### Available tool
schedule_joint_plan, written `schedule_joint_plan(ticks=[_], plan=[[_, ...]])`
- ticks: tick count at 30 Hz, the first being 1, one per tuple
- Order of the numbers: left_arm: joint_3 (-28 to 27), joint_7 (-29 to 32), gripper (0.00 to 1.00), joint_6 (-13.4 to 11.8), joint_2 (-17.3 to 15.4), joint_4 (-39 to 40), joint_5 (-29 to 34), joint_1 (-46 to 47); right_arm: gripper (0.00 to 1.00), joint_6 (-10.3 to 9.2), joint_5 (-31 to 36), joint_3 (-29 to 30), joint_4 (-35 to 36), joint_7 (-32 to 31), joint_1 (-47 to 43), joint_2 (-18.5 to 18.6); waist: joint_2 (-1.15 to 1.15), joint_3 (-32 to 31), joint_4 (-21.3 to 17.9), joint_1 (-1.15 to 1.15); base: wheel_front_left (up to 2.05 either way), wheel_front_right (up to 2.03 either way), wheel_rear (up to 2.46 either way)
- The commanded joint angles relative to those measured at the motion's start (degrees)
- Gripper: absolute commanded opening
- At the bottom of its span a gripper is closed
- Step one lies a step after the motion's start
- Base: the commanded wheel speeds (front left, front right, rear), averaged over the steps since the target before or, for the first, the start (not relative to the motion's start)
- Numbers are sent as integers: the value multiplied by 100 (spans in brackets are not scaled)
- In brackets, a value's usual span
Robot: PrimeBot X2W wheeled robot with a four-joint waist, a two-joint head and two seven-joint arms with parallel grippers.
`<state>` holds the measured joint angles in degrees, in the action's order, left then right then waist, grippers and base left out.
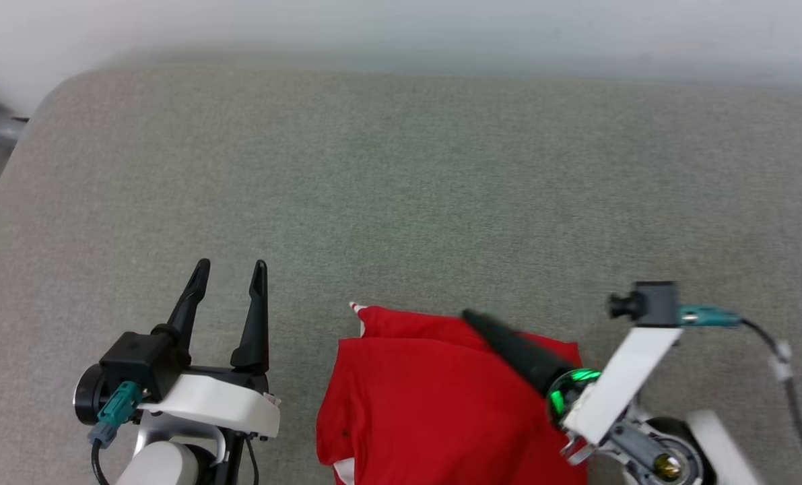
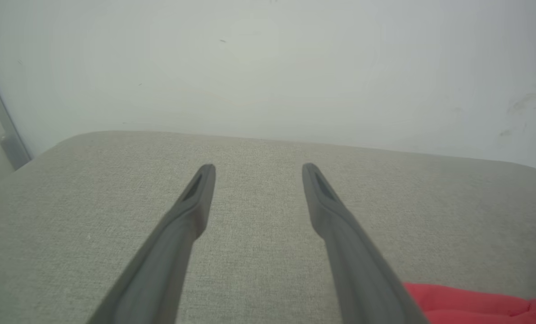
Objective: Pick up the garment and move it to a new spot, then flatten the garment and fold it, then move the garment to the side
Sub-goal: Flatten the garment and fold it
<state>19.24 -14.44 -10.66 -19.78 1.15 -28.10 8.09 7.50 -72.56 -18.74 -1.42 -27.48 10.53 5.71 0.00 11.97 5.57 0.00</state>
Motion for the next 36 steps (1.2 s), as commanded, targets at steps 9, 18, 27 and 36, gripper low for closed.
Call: schedule_joint_plan(ticks=[9, 18, 27, 36], plan=[[-53, 38, 100, -109, -122, 12, -9, -211, 100, -3, 2293, 886, -80, 1621, -161, 428, 0, -299, -304, 0, 0, 0, 0], [-117, 9, 100, -186, -184, -48, -68, -512, 100, -3, 4827, 1978, 249, 2318, -677, 287, 0, -711, -493, 0, 0, 0, 0], [-105, -24, 100, -233, -229, -103, -18, -827, 100, -4, 6091, 2164, 968, 2642, -1375, -38, 0, -1102, -547, 0, 0, 0, 0], [-122, -47, 100, -308, -195, -122, 63, -1013, 100, -4, 6321, 2304, 1422, 2465, -1868, -230, 0, -1231, -557, 0, 0, 0, 0]])
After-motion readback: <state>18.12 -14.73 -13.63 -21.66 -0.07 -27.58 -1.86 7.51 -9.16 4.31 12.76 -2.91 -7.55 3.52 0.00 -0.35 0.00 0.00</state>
